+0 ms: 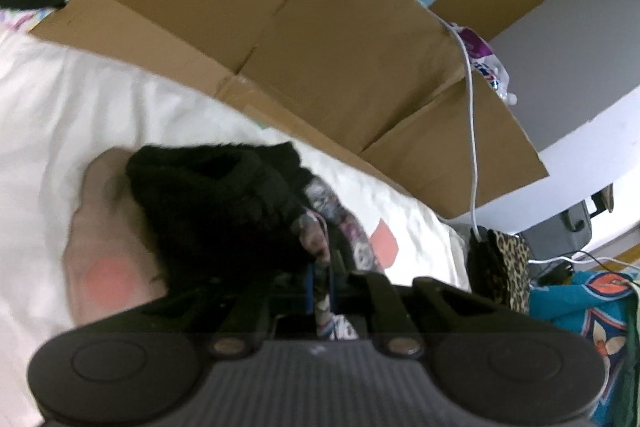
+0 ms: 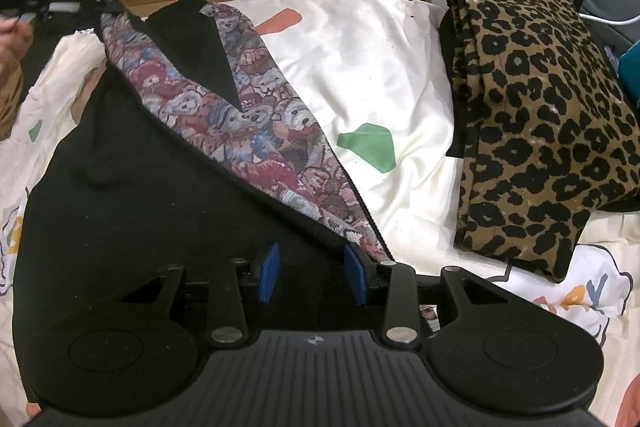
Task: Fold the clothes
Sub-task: 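Lift the waistband with the left gripper and fold it toward the leg hems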
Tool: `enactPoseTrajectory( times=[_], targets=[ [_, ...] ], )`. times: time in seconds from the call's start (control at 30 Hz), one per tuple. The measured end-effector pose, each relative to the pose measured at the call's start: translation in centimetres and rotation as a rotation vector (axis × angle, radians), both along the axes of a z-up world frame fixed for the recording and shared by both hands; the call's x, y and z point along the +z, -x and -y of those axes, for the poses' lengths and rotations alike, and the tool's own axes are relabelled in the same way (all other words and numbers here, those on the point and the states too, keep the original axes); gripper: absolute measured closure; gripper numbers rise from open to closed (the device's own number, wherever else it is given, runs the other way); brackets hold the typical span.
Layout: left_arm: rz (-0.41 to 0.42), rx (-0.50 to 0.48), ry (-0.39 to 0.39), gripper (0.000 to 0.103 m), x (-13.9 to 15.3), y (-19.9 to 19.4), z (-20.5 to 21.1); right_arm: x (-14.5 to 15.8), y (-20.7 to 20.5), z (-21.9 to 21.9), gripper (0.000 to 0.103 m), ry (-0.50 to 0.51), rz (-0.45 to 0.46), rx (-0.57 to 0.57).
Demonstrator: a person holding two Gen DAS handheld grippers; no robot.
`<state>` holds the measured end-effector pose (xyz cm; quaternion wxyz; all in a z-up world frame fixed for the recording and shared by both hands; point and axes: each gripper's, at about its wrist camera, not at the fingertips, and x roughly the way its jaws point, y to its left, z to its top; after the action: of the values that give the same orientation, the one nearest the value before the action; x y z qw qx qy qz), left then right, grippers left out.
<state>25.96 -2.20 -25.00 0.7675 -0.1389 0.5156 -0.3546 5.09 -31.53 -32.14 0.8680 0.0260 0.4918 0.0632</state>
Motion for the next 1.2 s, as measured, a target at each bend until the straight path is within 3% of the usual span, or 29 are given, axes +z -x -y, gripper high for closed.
enactPoseTrajectory(
  times=[0.23,0.63,0.9,1.2],
  targets=[
    [0.039,0.005,-0.062,0.098,-0.1,-1.7,4.7,-0.5,-0.1,1.2,0.060,-0.030,-0.002,-0.025],
    [0.014,0.071,-0.169,0.099,-2.8,-4.6,10.5,-0.5,-0.3,2.5,0.061,-0.062,0.005,-0.063],
    [0.017,0.099,-0.181,0.099,-3.3,-5.0,12.4,-1.1,-0.4,2.8,0.062,-0.065,-0.019,-0.081],
    [0.030,0.041,-0.248,0.098,-5.8,-6.2,15.2,-1.1,-0.2,3.3,0.062,-0.064,-0.030,-0.096]
  ],
)
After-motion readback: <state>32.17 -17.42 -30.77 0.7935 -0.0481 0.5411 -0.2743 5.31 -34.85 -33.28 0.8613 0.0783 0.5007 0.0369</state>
